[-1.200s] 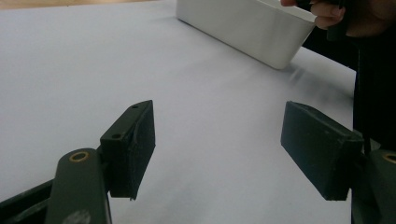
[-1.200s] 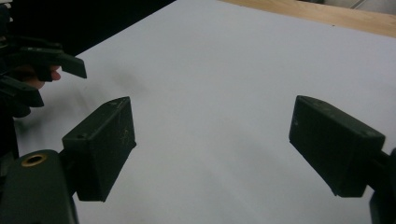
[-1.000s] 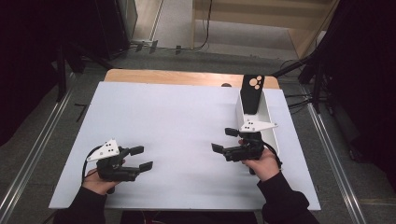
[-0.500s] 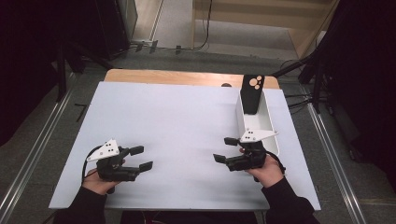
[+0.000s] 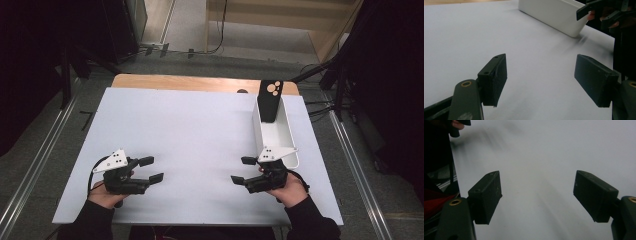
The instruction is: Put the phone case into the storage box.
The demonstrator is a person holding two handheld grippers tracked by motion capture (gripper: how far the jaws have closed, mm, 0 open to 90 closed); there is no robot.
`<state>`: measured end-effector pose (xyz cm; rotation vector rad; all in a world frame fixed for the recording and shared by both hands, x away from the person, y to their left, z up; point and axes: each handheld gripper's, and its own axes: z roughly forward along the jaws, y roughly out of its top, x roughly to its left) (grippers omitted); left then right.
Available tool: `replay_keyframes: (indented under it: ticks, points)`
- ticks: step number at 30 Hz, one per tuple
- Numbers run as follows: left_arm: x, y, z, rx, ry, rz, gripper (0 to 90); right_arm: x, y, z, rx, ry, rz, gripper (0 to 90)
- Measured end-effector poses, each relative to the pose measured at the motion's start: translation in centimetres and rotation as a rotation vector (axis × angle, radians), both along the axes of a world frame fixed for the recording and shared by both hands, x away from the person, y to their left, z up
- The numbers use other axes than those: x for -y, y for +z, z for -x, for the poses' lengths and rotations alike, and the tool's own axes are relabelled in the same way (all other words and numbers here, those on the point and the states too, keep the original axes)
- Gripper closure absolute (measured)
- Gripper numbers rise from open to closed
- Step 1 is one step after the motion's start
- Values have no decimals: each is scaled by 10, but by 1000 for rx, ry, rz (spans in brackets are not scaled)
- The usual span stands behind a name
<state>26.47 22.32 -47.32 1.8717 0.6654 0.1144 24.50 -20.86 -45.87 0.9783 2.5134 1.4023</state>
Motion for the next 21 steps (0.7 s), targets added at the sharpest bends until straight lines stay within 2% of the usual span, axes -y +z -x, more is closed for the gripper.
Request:
replay_keyframes:
  ticks: [7, 14, 21]
  points:
    - [0, 0, 0, -1, 2, 2, 261, 3, -5, 6, -17, 12, 11, 211]
    - [1, 0, 1, -1, 1, 3, 261, 5, -7, 14, 12, 25, 30, 211]
    - [1, 0, 1, 0, 1, 2, 261, 8, -13, 20, -27, 42, 40, 211]
